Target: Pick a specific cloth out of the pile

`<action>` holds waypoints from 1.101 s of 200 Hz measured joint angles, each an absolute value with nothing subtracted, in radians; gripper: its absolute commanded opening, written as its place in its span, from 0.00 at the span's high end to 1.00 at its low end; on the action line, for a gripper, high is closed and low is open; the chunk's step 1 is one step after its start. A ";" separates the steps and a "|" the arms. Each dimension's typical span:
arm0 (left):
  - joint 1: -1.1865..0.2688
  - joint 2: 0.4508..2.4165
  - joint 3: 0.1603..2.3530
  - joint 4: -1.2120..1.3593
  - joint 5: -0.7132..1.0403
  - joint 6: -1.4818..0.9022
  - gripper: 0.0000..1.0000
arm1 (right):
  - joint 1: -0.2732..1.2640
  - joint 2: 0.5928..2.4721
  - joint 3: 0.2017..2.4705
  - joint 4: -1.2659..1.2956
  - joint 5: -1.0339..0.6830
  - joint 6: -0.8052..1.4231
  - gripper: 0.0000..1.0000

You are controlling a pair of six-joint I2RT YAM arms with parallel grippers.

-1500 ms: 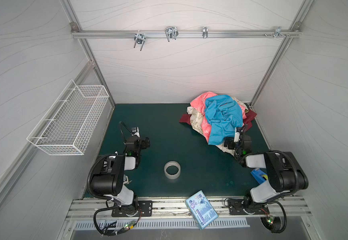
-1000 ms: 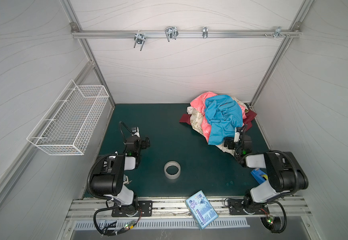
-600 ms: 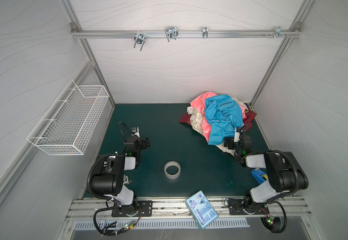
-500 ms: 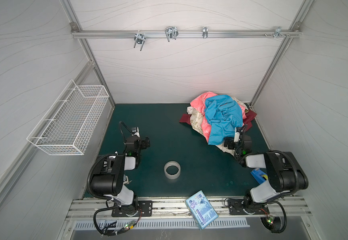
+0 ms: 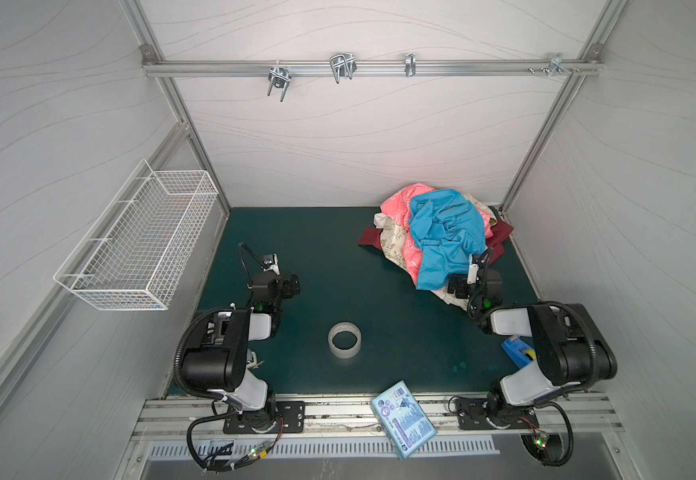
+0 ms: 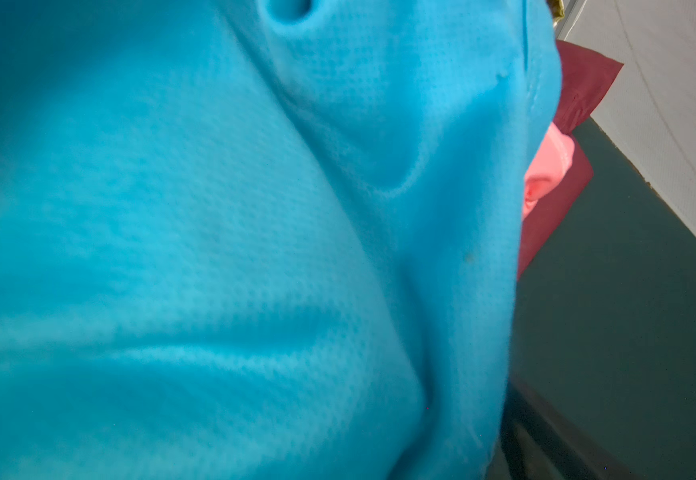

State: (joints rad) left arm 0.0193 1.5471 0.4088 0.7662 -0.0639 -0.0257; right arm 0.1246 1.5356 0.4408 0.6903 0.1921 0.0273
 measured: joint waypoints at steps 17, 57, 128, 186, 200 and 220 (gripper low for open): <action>0.019 1.537 0.435 0.704 -0.056 -0.023 0.11 | 0.136 1.495 0.458 0.655 0.212 0.026 0.01; 0.017 1.412 0.480 0.591 -0.073 -0.023 0.11 | 0.155 1.366 0.485 0.525 0.247 0.035 0.01; 0.005 1.135 0.680 0.143 0.107 -0.087 0.01 | 0.187 1.133 0.680 0.058 0.302 0.163 0.01; -0.002 1.136 0.825 -0.041 0.595 -0.161 0.01 | 0.210 1.028 0.807 -0.293 0.322 0.239 0.01; -0.018 1.135 0.812 -0.047 0.691 -0.168 0.01 | 0.223 1.021 0.846 -0.356 0.322 0.241 0.01; -0.047 1.128 0.775 -0.049 0.790 -0.165 0.01 | 0.265 1.020 0.904 -0.432 0.330 0.240 0.01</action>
State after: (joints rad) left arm -0.0471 1.1278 0.7746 -0.0486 0.7898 -0.1654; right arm 0.2649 1.0199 0.9039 -0.4320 0.3302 0.2401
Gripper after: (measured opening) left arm 0.988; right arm 0.991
